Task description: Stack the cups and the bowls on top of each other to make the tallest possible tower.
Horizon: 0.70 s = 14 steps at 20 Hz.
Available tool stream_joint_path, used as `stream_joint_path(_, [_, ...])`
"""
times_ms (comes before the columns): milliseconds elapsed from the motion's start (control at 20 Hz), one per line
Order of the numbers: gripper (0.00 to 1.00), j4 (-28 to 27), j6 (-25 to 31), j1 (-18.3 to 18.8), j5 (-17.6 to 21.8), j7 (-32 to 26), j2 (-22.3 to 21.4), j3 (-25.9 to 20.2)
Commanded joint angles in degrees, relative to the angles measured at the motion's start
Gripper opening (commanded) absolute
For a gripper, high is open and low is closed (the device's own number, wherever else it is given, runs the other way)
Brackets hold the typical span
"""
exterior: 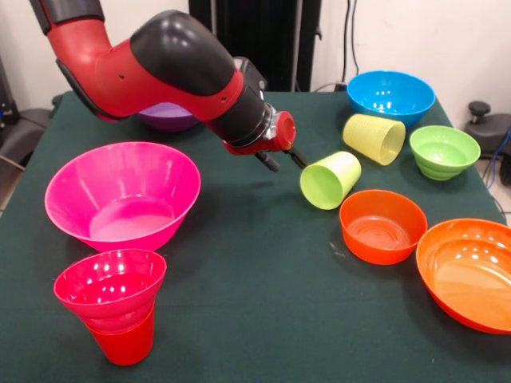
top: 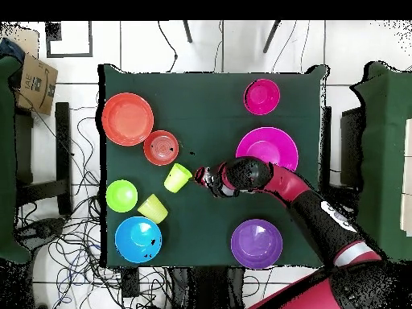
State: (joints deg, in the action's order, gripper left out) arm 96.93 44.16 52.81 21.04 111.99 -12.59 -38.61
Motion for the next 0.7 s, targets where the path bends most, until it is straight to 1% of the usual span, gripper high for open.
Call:
stream_joint_path(50, [1.00,-4.7,4.0,-2.0,-1.0,-4.9,0.1,-0.2])
stream_joint_path(150, [1.00,-3.4,3.9,-1.6,-1.2,-4.5,-0.8,-0.4])
stream_joint_path(250, [1.00,-3.4,4.7,-1.6,-1.9,-4.1,-1.3,-0.8])
stream_joint_path(550, [1.00,-1.4,4.2,-0.6,-4.2,-2.5,-3.0,-2.2])
stream_joint_path(700, [1.00,-1.8,4.7,-0.9,-5.4,-2.1,-4.0,-2.2])
